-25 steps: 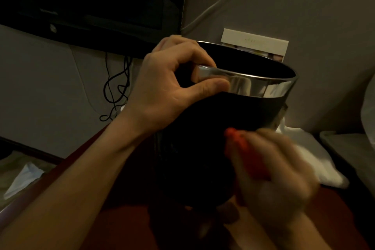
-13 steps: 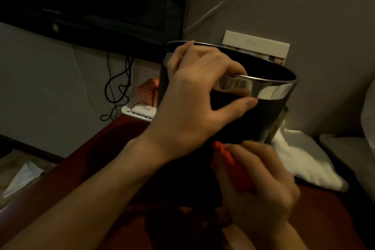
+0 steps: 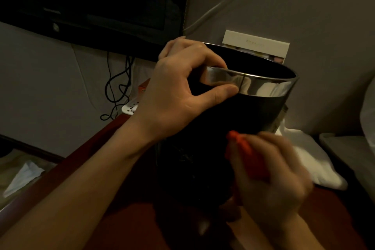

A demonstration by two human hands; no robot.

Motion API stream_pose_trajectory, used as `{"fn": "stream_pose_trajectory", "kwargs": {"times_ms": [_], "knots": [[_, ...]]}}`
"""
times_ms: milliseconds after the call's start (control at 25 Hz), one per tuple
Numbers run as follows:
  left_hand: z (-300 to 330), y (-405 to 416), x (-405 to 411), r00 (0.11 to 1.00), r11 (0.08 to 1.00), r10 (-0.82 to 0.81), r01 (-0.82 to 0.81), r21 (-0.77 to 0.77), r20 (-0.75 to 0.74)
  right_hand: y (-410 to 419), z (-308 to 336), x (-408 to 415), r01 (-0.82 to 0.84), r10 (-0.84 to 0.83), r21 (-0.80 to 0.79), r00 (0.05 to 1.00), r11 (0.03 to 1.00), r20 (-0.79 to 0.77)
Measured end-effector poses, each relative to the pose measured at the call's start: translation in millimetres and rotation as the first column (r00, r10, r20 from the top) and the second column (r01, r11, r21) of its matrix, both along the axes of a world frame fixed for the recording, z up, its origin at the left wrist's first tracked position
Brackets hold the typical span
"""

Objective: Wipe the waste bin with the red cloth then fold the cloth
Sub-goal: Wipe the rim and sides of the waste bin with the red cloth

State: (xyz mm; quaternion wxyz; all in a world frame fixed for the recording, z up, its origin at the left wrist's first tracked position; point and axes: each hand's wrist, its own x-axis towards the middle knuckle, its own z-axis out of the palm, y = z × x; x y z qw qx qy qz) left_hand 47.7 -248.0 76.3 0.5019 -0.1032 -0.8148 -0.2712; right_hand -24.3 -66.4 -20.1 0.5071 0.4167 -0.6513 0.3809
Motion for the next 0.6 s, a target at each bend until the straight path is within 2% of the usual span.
{"fn": "stream_pose_trajectory", "kwargs": {"times_ms": [120, 320, 440, 480, 600], "knots": [[0.3, 1.0, -0.8, 1.0, 1.0, 0.003, -0.003, -0.002, -0.008, 7.4, 9.5, -3.4, 0.022, -0.018, -0.086, 0.999, 0.996, 0.046], [-1.0, -6.9, -1.1, 0.999, 0.999, -0.038, 0.038, 0.017, -0.021, -14.2, -22.4, 14.8, -0.058, 0.062, 0.137, 0.998, 0.989, -0.026], [1.2, -16.7, 1.4, 0.994, 0.982, -0.113, 0.112, 0.155, -0.004, -5.5, -0.9, 10.1, -0.042, 0.042, -0.005, 0.999, 0.999, 0.034], [1.6, -14.9, 1.7, 0.996, 0.982, -0.094, 0.094, 0.161, -0.012, -2.1, 7.7, 7.7, -0.023, 0.025, -0.052, 0.999, 0.998, 0.044], [0.2, 12.0, 0.0, 0.997, 0.997, 0.075, -0.075, -0.019, 0.0, 3.1, 21.4, 3.7, -0.003, 0.009, -0.105, 0.999, 0.994, 0.049]]}}
